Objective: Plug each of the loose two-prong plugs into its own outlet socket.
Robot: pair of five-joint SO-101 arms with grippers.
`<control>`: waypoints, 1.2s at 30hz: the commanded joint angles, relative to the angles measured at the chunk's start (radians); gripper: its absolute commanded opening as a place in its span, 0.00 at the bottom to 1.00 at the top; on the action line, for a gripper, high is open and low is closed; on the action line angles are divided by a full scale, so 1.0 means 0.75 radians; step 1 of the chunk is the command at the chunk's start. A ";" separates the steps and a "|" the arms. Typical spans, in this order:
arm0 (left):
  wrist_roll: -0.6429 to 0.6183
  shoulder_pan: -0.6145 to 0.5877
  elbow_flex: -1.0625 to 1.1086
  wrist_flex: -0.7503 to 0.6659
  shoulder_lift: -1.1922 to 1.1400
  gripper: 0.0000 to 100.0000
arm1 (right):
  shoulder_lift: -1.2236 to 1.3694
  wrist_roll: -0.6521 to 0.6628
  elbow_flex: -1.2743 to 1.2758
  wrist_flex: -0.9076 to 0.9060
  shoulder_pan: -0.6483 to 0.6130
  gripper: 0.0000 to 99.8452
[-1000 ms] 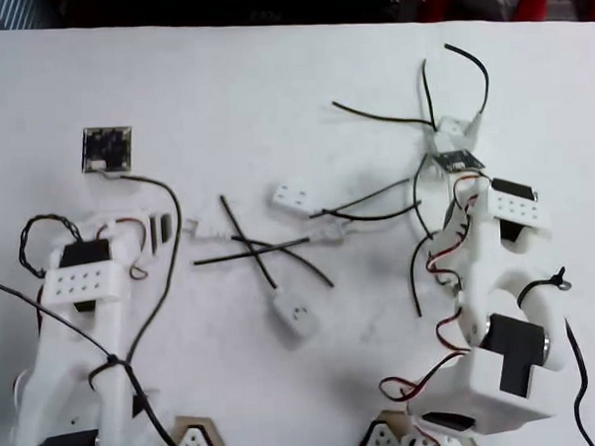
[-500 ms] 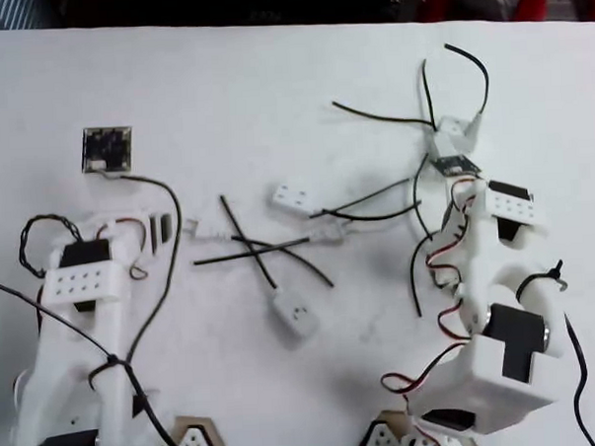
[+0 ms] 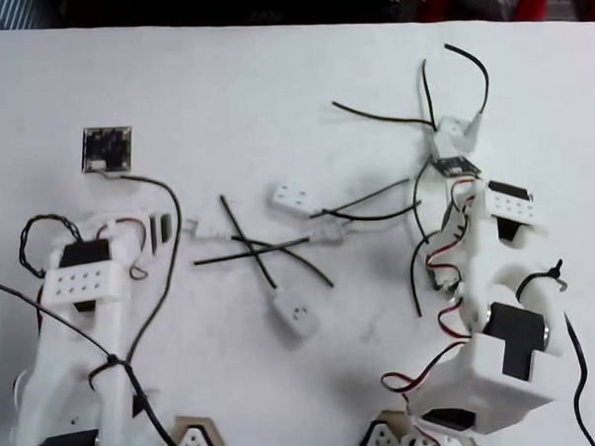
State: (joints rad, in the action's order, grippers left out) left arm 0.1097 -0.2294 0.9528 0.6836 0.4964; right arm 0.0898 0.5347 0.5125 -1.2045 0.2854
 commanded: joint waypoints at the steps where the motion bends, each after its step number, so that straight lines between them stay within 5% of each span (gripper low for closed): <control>1: -0.002 -0.011 -0.008 -0.025 0.040 0.21 | -0.089 0.006 -0.092 -0.048 -0.001 0.02; 12: -0.002 -0.007 -0.008 -0.020 0.042 0.21 | -0.789 -0.006 -0.082 -0.310 -0.026 0.02; 19: -0.002 -0.005 -0.008 -0.020 0.042 0.21 | -1.110 -0.213 0.037 -0.300 -0.296 0.02; 36: -0.002 0.075 -0.008 -0.023 0.042 0.22 | -1.288 -0.747 0.350 0.328 -0.932 0.02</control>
State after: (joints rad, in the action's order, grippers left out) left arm 0.1097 -0.2079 0.9528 0.6836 0.4964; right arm -0.8477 0.0100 0.7641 -1.0480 -0.3606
